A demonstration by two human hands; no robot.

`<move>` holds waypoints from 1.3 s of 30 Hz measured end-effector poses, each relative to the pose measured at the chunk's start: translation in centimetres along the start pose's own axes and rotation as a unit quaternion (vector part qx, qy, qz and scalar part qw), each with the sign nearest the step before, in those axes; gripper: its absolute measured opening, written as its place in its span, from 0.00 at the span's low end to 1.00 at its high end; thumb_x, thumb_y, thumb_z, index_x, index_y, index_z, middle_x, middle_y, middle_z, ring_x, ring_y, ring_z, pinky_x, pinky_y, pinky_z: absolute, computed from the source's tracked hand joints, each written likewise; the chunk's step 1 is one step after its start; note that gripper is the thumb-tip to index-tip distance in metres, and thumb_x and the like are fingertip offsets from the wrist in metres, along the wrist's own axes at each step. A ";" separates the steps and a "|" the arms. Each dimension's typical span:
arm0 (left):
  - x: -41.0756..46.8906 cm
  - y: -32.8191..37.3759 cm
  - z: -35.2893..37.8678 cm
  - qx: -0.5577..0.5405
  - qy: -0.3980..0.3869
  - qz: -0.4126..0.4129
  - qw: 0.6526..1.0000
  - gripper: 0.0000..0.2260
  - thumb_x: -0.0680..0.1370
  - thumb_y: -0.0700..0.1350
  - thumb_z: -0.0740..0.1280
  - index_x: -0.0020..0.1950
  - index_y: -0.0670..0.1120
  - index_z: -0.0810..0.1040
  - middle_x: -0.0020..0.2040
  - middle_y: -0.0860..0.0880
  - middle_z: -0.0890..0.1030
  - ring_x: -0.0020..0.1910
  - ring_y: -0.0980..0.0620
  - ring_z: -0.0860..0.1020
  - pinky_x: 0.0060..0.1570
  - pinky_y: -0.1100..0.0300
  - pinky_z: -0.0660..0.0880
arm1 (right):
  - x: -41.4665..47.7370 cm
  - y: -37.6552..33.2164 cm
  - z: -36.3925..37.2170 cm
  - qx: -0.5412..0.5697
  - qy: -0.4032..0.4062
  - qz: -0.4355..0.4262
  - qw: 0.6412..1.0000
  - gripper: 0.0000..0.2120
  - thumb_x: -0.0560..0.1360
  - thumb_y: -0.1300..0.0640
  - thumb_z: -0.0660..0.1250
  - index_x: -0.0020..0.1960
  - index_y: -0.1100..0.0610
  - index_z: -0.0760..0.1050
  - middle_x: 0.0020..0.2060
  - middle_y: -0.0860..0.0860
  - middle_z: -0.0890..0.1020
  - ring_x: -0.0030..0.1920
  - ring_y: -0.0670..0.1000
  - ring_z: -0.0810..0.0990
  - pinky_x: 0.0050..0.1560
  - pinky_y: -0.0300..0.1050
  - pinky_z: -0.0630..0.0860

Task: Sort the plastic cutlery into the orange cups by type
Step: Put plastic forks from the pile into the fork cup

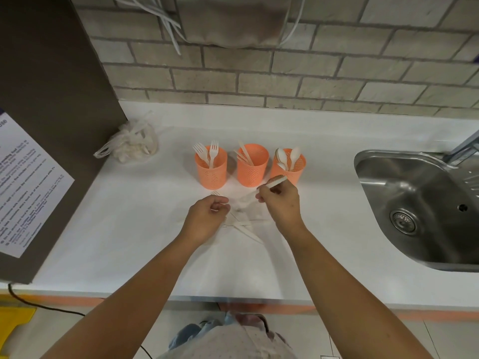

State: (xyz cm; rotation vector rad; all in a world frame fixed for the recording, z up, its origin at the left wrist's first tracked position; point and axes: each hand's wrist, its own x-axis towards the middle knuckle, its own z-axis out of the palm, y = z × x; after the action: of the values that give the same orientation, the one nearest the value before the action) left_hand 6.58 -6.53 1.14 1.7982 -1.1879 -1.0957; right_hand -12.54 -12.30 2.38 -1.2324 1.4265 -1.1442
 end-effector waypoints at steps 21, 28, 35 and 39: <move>-0.3 1.4 -1.5 -0.472 0.043 -0.168 0.864 0.07 0.81 0.39 0.72 0.56 0.37 0.84 0.56 0.40 0.87 0.44 0.54 0.86 0.47 0.63 0.83 | -3.7 2.3 3.7 -0.137 -0.190 -0.257 0.938 0.14 0.75 0.63 0.74 0.59 0.54 0.79 0.54 0.49 0.81 0.46 0.45 0.79 0.48 0.35 0.75; -0.3 0.0 -3.6 -0.410 0.072 -0.154 0.896 0.05 0.81 0.40 0.72 0.57 0.43 0.84 0.54 0.42 0.88 0.39 0.54 0.81 0.51 0.59 0.81 | -3.6 5.4 3.1 -0.545 -0.232 -0.217 0.776 0.20 0.79 0.55 0.65 0.71 0.51 0.71 0.61 0.52 0.73 0.61 0.59 0.70 0.58 0.53 0.71; -0.7 -1.2 -4.5 -0.366 0.061 -0.140 0.918 0.07 0.82 0.41 0.71 0.59 0.43 0.83 0.52 0.44 0.88 0.41 0.53 0.80 0.51 0.57 0.80 | -3.3 6.7 3.5 -0.498 -0.178 -0.223 0.819 0.17 0.75 0.69 0.65 0.59 0.56 0.79 0.51 0.53 0.80 0.51 0.58 0.75 0.47 0.52 0.75; -0.7 -1.8 -4.7 -0.341 0.058 -0.137 0.928 0.07 0.82 0.40 0.70 0.59 0.44 0.84 0.51 0.45 0.89 0.42 0.52 0.79 0.49 0.57 0.80 | -2.9 6.6 3.3 -0.430 -0.137 -0.229 0.863 0.12 0.72 0.72 0.69 0.50 0.58 0.81 0.43 0.53 0.82 0.43 0.58 0.76 0.40 0.49 0.75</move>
State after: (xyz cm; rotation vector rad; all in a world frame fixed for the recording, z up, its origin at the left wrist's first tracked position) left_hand 11.35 -4.83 1.56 1.4603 -0.3952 -1.3302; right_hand -10.01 -9.23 -4.50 -2.3587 1.4970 -0.5364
